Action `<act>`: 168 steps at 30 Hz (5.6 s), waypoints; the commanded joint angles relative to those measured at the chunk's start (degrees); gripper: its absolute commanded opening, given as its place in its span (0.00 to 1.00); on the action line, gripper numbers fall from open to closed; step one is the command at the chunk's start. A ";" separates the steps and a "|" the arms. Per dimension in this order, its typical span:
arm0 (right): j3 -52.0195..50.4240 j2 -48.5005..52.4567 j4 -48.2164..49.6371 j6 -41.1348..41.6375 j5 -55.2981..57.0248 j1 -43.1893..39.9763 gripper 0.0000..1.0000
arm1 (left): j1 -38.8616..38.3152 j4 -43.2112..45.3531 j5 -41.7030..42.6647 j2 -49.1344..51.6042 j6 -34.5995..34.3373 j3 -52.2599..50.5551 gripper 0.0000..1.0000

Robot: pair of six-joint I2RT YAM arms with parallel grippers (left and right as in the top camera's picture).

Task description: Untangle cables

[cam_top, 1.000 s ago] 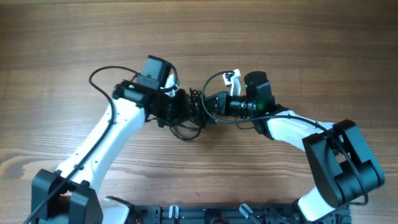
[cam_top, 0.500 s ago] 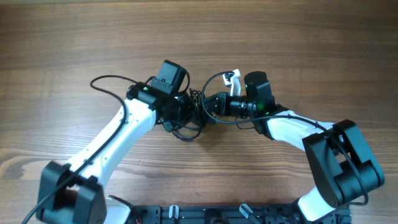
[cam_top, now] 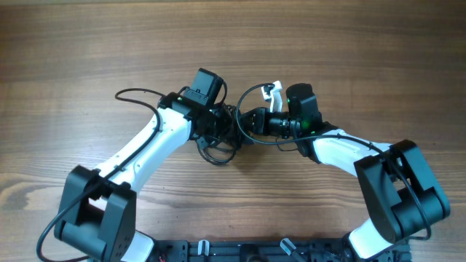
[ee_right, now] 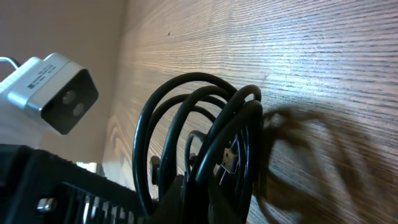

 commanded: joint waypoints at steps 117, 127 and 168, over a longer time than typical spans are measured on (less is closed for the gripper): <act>0.28 0.76 0.00 -1.25 0.33 0.35 0.04 | -1.18 8.61 0.90 2.14 -4.61 -6.71 0.04; 0.28 0.76 -0.13 -1.22 0.37 0.35 0.05 | 5.97 8.59 12.50 -7.98 -2.78 -6.71 0.04; 0.35 -3.32 -5.25 -6.78 -14.08 -6.23 0.04 | 26.12 13.99 47.41 -8.15 11.47 -6.84 0.04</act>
